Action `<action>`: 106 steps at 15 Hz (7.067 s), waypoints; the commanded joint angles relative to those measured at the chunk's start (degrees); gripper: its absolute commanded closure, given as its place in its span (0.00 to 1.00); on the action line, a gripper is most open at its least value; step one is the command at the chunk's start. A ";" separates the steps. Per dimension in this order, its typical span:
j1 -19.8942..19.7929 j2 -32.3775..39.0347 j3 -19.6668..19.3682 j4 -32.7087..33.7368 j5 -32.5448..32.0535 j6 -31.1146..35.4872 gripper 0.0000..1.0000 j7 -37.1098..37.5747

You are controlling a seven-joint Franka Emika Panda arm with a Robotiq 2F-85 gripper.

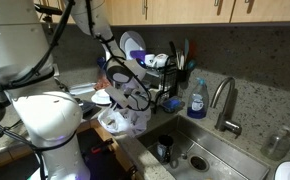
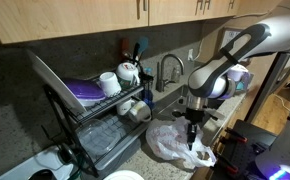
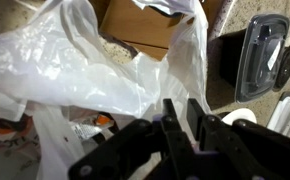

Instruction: Take the white object from the white plastic and put it on the black bowl

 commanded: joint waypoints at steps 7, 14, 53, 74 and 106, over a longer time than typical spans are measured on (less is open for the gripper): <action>0.35 -0.30 -1.08 -2.51 0.91 8.98 0.90 -0.94; 0.37 3.07 -1.48 0.13 1.37 11.55 1.00 -1.78; -0.51 14.55 3.49 5.73 2.63 7.07 0.19 -1.78; -0.86 16.21 2.93 4.73 -4.42 4.65 0.12 8.93; -0.71 14.68 3.74 4.54 -1.49 19.52 0.10 21.72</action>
